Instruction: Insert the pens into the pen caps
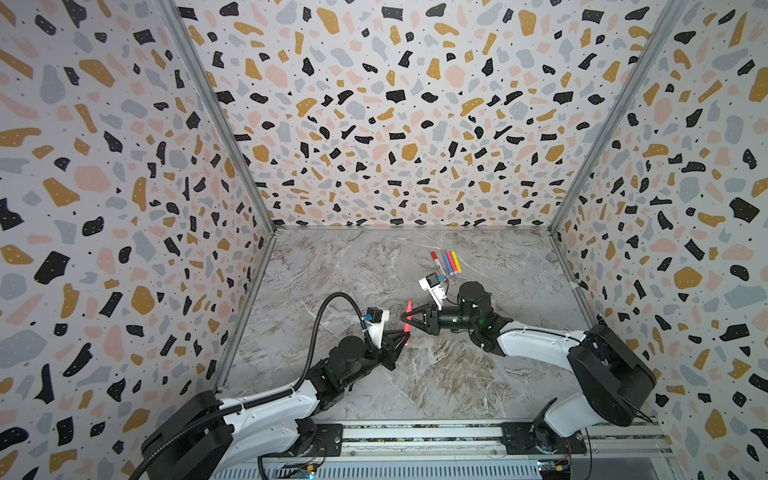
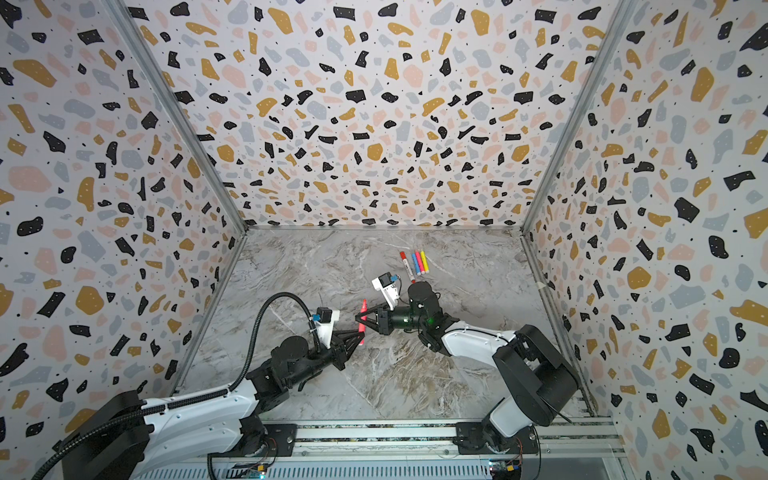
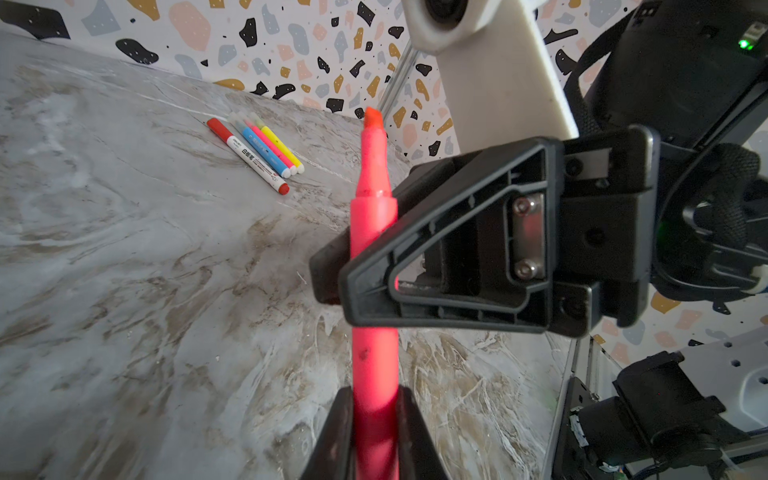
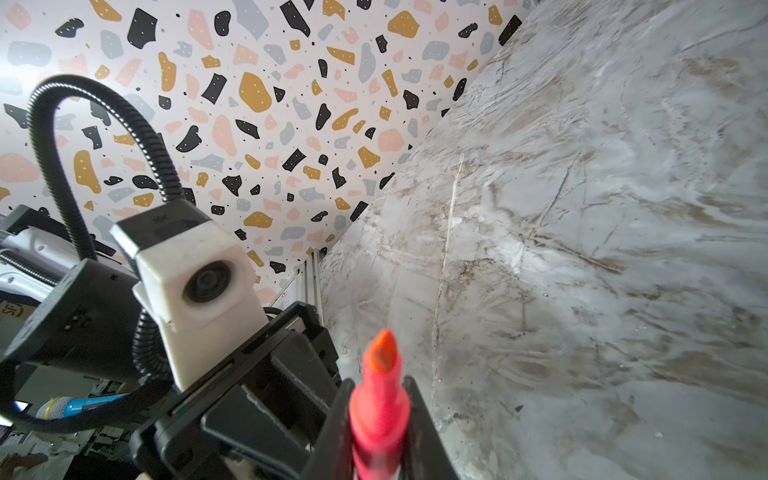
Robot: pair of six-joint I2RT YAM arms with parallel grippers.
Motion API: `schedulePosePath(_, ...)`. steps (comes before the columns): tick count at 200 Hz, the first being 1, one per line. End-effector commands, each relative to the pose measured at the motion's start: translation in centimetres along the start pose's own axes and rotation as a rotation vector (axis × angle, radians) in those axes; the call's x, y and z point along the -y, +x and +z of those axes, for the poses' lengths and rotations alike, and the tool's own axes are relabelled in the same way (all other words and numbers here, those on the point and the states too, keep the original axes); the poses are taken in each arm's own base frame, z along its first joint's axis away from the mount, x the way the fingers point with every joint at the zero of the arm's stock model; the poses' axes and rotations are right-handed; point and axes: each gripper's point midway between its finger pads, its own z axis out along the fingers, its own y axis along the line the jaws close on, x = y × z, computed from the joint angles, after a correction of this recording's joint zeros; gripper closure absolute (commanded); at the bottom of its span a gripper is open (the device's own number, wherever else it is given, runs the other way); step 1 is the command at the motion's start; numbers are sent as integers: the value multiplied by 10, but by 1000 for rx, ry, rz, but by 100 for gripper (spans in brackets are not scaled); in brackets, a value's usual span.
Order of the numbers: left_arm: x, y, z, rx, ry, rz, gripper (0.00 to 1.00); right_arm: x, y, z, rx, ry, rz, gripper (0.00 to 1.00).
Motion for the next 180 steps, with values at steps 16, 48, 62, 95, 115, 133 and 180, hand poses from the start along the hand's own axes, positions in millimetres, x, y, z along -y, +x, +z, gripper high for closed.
schedulePosePath(16, 9, -16, 3, 41, 17, 7, 68, -16, -11, -5, 37, -21, -56, 99)
schedulePosePath(48, 10, -16, 6, 30, 15, 14, 68, -20, -11, -3, 29, -24, -66, 99)
schedulePosePath(62, 10, -15, 8, 24, 16, 17, 68, -20, -11, -2, 27, -23, -68, 99)
schedulePosePath(95, 8, -11, 10, 10, 14, 18, 67, -23, -14, -2, 33, -25, -75, 99)
schedulePosePath(115, 8, -10, 10, 10, 14, 18, 68, -24, -13, -1, 27, -29, -76, 99)
schedulePosePath(133, 8, -12, 10, 16, 12, 18, 70, -23, -10, 0, 18, -26, -76, 99)
schedulePosePath(180, 10, -16, 9, 26, 15, 18, 68, -18, 0, 1, 2, -10, -69, 99)
